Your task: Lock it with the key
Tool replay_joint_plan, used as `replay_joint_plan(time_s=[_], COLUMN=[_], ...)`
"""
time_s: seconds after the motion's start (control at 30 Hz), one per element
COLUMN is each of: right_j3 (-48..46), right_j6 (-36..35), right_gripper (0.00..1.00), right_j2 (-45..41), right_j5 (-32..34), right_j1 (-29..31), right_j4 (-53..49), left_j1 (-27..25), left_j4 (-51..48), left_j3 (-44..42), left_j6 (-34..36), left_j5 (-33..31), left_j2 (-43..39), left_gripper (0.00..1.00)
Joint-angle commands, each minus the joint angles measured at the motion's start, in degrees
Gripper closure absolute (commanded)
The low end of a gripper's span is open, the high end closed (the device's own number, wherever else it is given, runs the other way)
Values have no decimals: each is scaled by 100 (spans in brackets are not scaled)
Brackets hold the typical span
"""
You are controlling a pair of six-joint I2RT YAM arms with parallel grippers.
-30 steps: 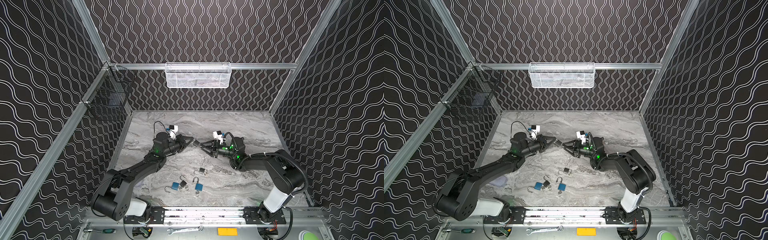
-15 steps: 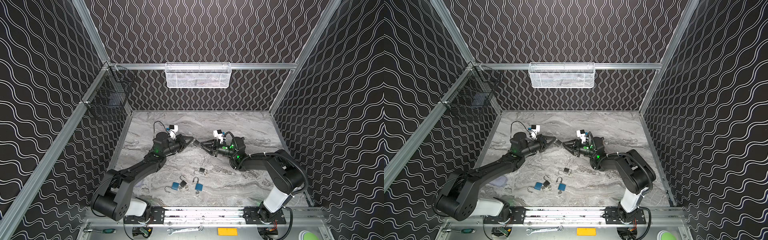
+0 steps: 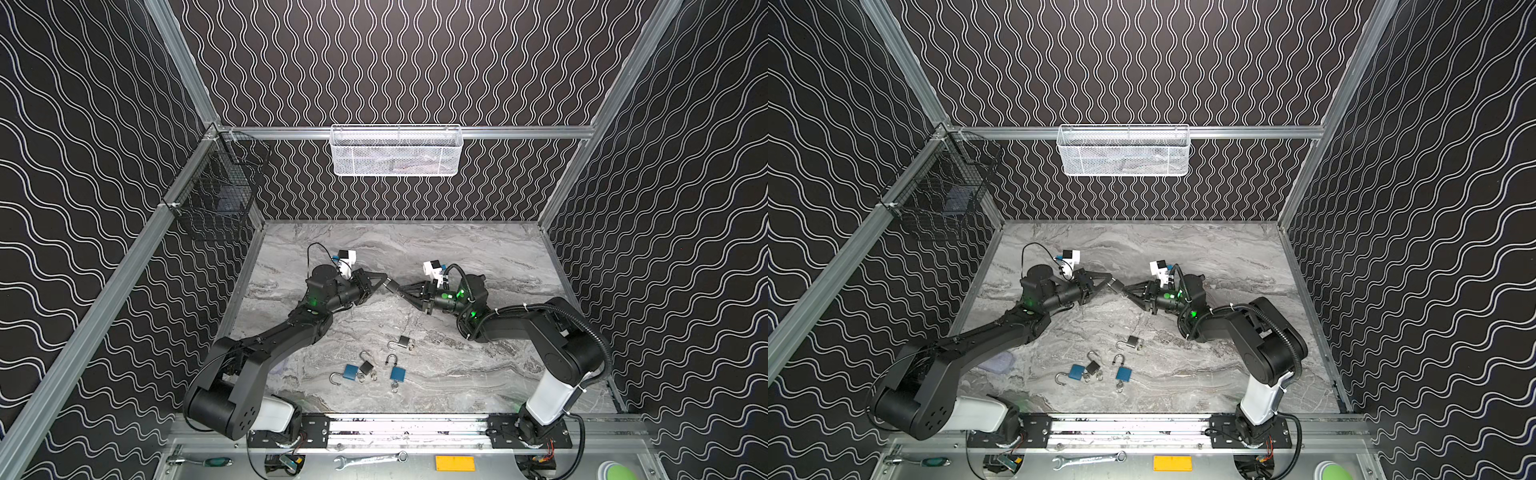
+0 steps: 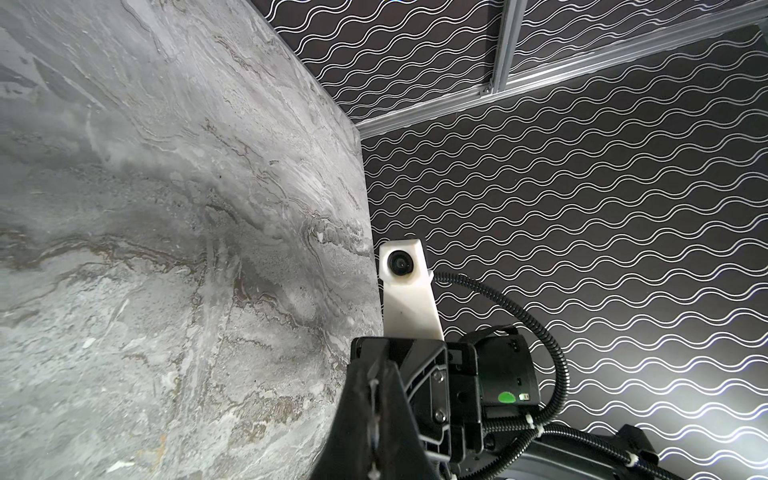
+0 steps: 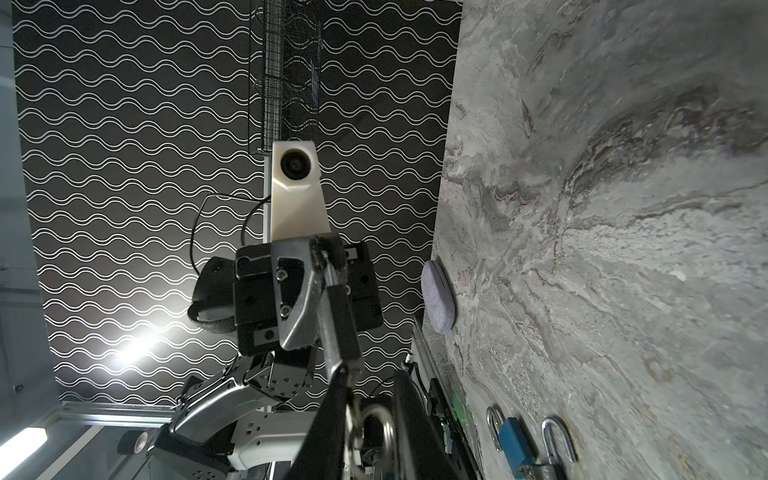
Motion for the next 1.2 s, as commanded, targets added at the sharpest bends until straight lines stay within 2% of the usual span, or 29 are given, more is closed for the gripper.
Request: replay_joint_plan(time_s=[0.0,0.13,0.43,0.97,1.17], right_j3=[55,46,59,81,-17], right_j6=[105,136,276,-471,-457], right_gripper=[83,90,100,100,100], right_j2=[31,48,123,-237,-233], right_j5=[-58,-57,-82,-48,-110], right_j1=[30,31,25,33,24], right_j4=[397,453,674,-271,-214], left_j1=[1,-1,-2,321,570], left_j4=[345,414,632,744,899], left_j3=[-4,-25,-158,-320,-350], left_j6=[-60,-94,-163,-261,-376], left_j5=[12,-4,-117,-26,240], left_j2=[31,58,-2,-171,-161], left_gripper=[100,100,100,100,100])
